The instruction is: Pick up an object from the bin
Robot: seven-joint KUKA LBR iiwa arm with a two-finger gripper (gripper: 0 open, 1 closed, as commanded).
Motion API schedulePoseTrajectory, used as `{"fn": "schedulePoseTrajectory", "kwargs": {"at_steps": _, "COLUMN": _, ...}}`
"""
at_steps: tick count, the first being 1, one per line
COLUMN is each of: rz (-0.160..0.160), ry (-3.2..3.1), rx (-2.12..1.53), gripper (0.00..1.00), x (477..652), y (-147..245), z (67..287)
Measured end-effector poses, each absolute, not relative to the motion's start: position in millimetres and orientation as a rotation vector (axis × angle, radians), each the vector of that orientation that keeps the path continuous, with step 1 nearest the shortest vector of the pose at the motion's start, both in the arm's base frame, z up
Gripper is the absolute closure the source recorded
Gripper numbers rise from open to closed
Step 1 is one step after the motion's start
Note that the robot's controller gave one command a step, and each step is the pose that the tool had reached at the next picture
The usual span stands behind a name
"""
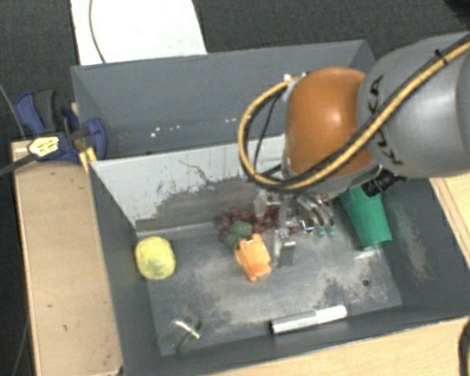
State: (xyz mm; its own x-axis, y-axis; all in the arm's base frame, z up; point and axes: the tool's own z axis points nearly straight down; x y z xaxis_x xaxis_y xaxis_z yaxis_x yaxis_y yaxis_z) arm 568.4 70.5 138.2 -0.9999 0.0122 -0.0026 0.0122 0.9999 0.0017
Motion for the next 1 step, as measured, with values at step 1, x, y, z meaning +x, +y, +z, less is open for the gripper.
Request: {"fn": "schedulePoseTrajectory", "kwargs": {"at_steps": 1, "rz": 0.003, "ry": 3.139, "rx": 0.019, "gripper": 0.0, "x": 568.4, "y": 70.6, "z": 138.1}}
